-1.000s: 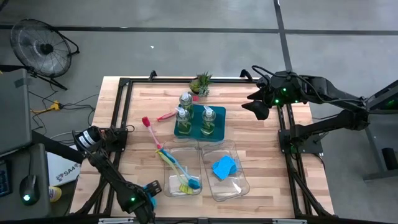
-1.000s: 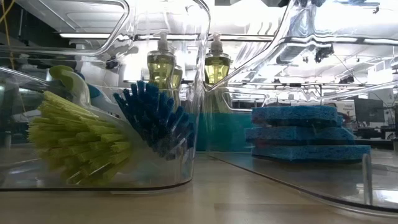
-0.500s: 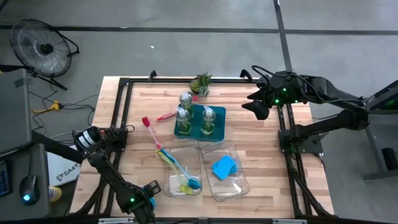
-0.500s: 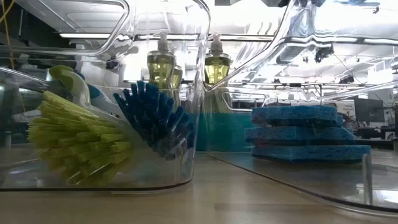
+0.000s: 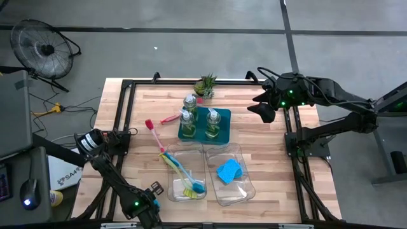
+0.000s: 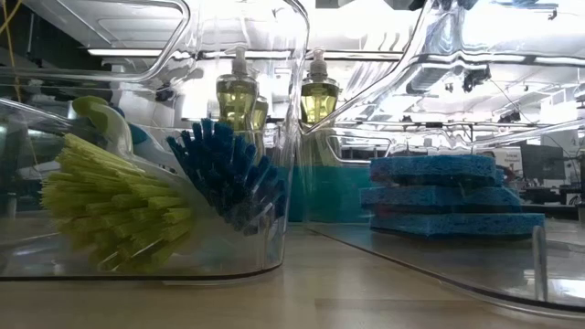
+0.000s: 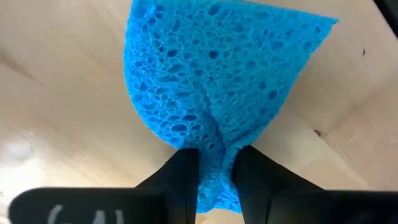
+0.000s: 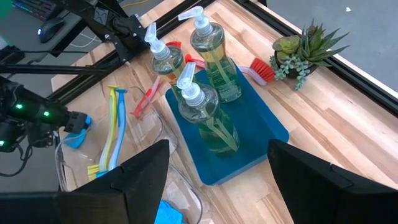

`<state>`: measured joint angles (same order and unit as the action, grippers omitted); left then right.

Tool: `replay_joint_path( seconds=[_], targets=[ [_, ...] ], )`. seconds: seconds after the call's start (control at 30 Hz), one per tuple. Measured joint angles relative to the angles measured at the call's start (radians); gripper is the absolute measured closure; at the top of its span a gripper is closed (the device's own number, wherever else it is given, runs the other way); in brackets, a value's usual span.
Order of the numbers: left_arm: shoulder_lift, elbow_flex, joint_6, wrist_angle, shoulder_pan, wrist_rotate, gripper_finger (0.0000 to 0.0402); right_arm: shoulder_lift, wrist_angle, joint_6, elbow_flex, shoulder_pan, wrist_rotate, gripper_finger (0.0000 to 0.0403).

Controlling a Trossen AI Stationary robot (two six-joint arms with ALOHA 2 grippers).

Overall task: Pick & Place Kitchen Sink Supplies
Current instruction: Put the blue sponge into the right transparent bin

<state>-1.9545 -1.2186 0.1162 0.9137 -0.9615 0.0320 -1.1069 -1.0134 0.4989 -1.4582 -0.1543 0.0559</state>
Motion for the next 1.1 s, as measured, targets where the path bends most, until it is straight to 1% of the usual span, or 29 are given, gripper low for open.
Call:
replay_joint_path(
  seconds=[0.2, 0.3, 0.5, 0.67, 0.8, 0.93, 1.0, 1.1],
  targets=[
    [-0.010, -0.074, 0.024, 0.089, -0.001, -0.008, 0.0333, 0.000, 0.000, -0.005, 0.000, 0.000, -0.006, 0.0135],
    [-0.018, -0.124, 0.030, 0.168, -0.003, -0.015, 0.0334, 0.000, -0.001, -0.008, 0.000, 0.000, -0.007, 0.0135],
    [-0.013, -0.250, 0.078, 0.321, -0.015, -0.029, 0.0335, 0.000, -0.004, -0.013, 0.000, 0.000, -0.009, 0.0135],
    [-0.012, -0.389, 0.092, 0.443, -0.015, -0.049, 0.0335, 0.000, -0.005, -0.013, 0.000, 0.000, -0.018, 0.0135],
    [-0.011, -0.523, 0.091, 0.565, -0.013, -0.096, 0.0335, 0.000, -0.005, -0.010, 0.000, 0.000, -0.030, 0.0135],
    [-0.008, -0.660, 0.116, 0.662, 0.003, -0.172, 0.0335, 0.000, -0.005, 0.014, 0.000, 0.000, -0.037, 0.0135],
    [-0.008, -0.718, 0.120, 0.657, 0.023, -0.215, 0.0335, 0.000, -0.004, 0.041, 0.000, 0.000, -0.037, 0.0135],
    [-0.006, -0.797, 0.118, 0.657, 0.055, -0.320, 0.0335, 0.000, 0.002, 0.077, 0.000, 0.001, -0.029, 0.0135]
  ],
)
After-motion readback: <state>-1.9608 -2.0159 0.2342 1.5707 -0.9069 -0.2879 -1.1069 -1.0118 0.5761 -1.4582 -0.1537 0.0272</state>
